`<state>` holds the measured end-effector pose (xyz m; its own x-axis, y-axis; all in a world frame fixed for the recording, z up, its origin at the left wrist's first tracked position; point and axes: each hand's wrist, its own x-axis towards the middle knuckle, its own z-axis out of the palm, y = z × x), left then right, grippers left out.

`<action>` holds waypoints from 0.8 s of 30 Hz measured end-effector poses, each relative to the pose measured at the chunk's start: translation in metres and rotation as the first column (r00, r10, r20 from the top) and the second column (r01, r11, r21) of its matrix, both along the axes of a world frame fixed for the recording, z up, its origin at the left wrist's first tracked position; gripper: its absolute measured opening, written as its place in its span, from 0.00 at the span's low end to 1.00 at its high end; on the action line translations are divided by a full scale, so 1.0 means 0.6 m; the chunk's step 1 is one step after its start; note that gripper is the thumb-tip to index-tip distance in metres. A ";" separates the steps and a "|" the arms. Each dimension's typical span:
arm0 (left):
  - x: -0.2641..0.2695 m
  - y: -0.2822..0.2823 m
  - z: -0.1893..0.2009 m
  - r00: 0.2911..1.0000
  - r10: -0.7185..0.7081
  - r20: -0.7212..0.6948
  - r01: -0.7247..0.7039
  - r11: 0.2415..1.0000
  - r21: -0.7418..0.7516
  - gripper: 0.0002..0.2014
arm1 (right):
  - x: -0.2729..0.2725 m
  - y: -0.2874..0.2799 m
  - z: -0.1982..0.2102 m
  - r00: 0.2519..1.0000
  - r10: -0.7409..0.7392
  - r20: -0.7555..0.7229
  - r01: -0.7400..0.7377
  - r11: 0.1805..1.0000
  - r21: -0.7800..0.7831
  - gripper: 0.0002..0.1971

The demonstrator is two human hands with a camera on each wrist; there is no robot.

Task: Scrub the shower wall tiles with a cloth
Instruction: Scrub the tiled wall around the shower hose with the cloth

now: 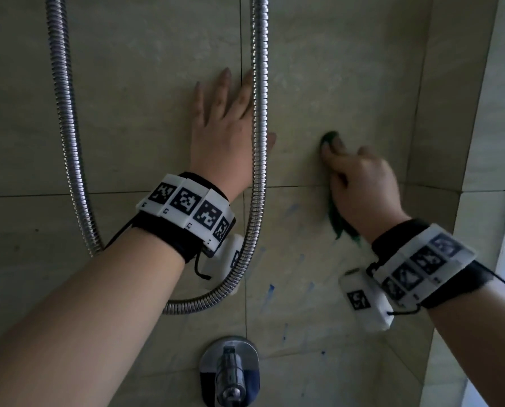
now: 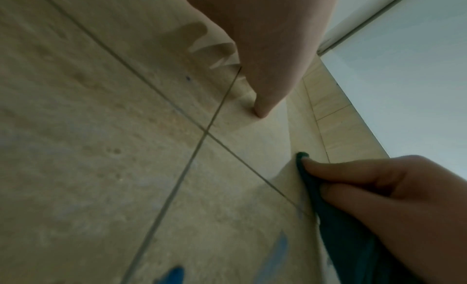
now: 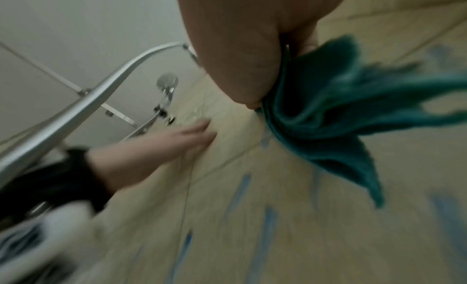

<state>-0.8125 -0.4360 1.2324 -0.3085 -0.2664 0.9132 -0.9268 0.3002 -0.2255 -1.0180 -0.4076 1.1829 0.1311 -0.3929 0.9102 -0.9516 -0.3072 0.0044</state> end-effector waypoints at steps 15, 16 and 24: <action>-0.013 -0.002 -0.002 0.999 -0.017 0.044 0.014 0.997 0.077 0.35 | 0.004 0.006 -0.062 0.989 0.100 -0.113 -0.099 0.995 0.013 0.23; -0.013 -0.002 -0.002 0.999 -0.016 0.046 0.013 0.997 0.079 0.36 | 0.010 0.009 -0.080 0.977 0.117 -0.179 -0.114 0.993 0.022 0.22; -0.011 0.001 -0.003 0.997 -0.027 0.078 0.020 0.996 0.090 0.35 | -0.011 0.002 -0.043 0.992 0.105 0.069 -0.103 0.994 -0.030 0.20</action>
